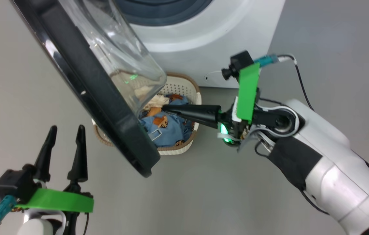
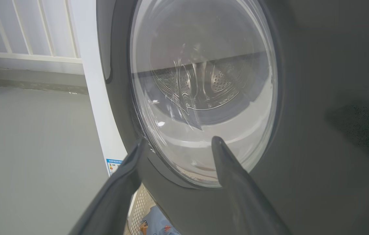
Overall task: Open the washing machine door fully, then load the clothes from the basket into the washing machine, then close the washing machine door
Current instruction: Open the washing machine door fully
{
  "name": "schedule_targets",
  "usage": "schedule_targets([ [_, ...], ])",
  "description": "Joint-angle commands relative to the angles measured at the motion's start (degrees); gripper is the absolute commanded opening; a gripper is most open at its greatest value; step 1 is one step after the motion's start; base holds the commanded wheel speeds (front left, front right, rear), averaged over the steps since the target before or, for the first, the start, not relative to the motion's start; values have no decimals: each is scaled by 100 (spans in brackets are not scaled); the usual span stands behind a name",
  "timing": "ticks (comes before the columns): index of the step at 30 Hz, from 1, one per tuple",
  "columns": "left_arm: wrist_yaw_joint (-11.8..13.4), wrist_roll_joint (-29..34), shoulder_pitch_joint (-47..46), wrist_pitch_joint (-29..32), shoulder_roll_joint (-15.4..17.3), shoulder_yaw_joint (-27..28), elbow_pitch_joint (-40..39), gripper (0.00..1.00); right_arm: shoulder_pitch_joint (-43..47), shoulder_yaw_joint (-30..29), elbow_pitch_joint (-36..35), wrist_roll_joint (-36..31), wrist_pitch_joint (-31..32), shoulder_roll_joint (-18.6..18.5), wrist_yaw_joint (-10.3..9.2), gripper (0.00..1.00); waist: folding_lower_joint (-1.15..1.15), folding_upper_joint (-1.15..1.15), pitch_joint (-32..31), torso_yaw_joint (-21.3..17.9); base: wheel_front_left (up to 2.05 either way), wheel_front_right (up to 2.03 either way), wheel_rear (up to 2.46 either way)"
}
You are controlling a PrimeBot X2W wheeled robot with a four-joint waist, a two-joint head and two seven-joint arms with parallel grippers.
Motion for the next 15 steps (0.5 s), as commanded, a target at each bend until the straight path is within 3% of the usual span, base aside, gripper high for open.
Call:
schedule_targets([
  [1,-9,88,15,-36,157,230,-119,100,193,-53,-171,59,-64,52,42,0,0,0,-139,-118,0,0,0],
  [15,-9,159,460,-36,121,505,-253,100,1222,-347,-1003,325,-830,-429,42,0,0,0,-634,-501,0,0,0],
])
